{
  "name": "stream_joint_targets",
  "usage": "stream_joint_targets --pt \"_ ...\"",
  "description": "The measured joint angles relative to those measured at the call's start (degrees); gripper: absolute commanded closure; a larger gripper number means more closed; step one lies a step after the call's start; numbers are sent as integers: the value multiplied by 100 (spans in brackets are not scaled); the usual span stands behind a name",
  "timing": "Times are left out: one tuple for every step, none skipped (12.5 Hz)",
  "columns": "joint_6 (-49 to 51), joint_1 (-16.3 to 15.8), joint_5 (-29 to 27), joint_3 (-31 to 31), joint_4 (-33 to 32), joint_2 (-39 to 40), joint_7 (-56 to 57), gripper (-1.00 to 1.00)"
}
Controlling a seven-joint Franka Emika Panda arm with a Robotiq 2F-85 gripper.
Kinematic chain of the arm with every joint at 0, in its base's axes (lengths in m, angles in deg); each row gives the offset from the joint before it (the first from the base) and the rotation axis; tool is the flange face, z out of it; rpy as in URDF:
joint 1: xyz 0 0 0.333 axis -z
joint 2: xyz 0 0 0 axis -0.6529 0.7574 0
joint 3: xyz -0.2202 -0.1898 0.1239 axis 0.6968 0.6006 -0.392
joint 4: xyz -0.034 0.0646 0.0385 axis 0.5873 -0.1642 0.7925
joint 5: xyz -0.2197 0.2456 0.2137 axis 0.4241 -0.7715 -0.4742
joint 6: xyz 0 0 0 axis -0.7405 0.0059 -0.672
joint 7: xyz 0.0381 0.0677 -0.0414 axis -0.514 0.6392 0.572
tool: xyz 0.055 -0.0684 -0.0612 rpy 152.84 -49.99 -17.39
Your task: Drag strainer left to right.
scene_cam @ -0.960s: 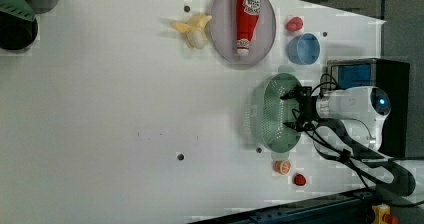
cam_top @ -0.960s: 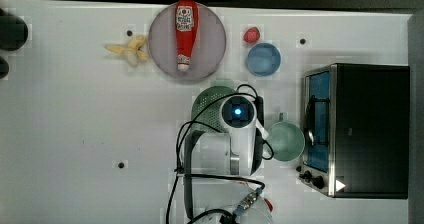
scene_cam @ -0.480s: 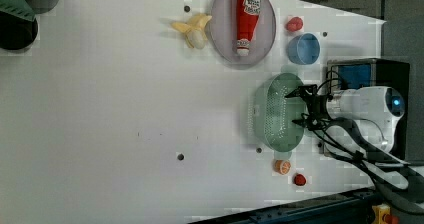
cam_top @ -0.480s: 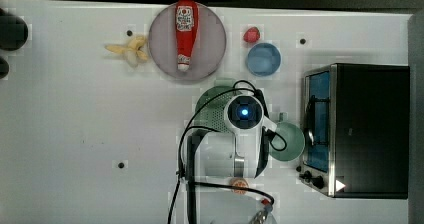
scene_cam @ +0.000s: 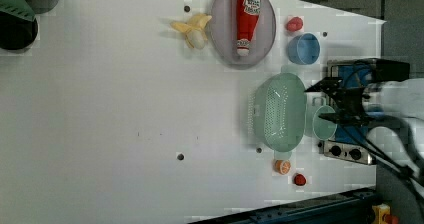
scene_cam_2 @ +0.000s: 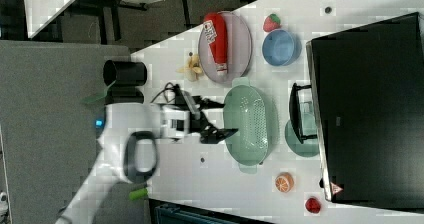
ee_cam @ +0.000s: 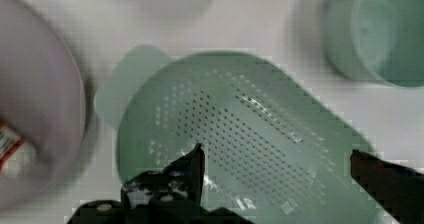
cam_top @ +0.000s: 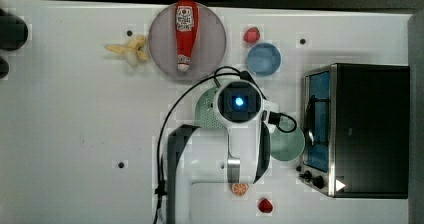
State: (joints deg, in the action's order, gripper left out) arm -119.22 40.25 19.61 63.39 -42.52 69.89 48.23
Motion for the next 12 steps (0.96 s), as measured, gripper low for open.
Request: stream_joint_targets --pt "657 -15 19 -62 224 -245 40 -100" --pt "1235 -6 28 -134 492 -489 120 -100" --pt "1746 -42 -159 -145 795 -700 205 -100" --pt "2358 -95 -227 -107 1141 -903 245 -100" --pt "2810 -96 -234 -109 1466 -1127 298 -100" --pt "3111 -104 -241 -108 1690 -1375 311 -100" --pt "3361 -76 -240 -105 1796 -1668 349 -100" --pt "3465 -41 -228 -104 1858 -1966 392 -100" --pt "3426 -62 -248 -63 1880 -2231 487 -100" --pt "3477 -70 -323 -56 1914 -2418 624 -100" --pt "3570 -91 -370 -48 1925 -2522 696 -100" --pt "3577 -124 -380 -26 1930 -2564 723 -100"
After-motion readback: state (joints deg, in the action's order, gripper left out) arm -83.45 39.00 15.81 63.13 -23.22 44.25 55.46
